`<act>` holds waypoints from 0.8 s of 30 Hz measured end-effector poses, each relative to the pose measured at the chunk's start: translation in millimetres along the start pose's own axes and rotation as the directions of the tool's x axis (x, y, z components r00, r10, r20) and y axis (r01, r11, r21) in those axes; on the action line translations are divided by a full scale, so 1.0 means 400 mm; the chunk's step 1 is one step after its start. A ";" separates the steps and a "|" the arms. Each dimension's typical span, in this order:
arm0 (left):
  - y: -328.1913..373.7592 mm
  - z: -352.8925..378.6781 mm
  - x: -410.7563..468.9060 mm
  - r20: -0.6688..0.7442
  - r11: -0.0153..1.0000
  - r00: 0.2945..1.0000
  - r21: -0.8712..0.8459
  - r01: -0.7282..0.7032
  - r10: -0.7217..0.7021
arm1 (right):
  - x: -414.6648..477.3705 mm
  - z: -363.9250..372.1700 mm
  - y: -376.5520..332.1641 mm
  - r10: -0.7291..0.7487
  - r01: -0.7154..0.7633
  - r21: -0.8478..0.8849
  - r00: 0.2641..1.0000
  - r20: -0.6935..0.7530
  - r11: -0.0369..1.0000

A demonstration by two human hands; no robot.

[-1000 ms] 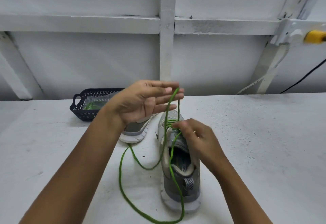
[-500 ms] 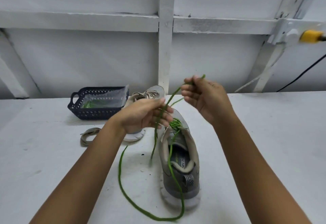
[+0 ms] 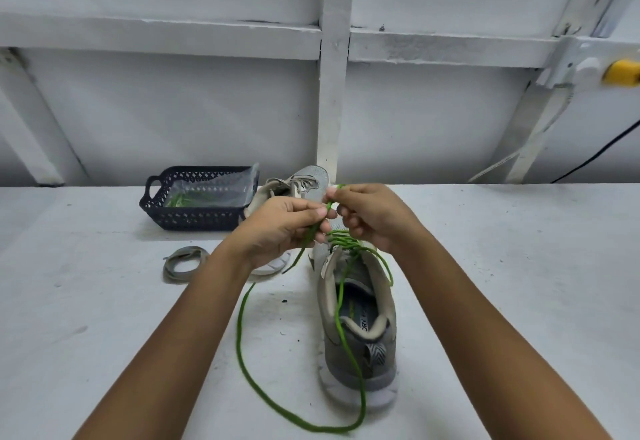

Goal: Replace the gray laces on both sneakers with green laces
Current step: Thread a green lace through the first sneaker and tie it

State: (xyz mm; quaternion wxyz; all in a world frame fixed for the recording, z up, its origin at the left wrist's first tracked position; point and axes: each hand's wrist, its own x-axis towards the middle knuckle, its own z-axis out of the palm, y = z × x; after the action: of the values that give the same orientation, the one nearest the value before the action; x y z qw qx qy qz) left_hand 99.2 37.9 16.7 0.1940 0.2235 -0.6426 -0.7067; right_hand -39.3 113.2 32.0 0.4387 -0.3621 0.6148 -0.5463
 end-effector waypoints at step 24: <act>-0.107 0.016 -0.007 -0.313 0.995 0.950 0.092 0.039 -0.008 | 0.004 -0.027 0.106 0.032 -0.109 -0.748 0.993 -0.117 0.655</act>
State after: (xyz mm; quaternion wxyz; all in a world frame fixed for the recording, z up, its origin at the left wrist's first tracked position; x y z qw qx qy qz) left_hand 98.5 49.0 -25.3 0.2737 0.3493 -0.6347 -0.6326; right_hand -48.4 121.3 -10.1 0.2414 -0.4611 0.8190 -0.2417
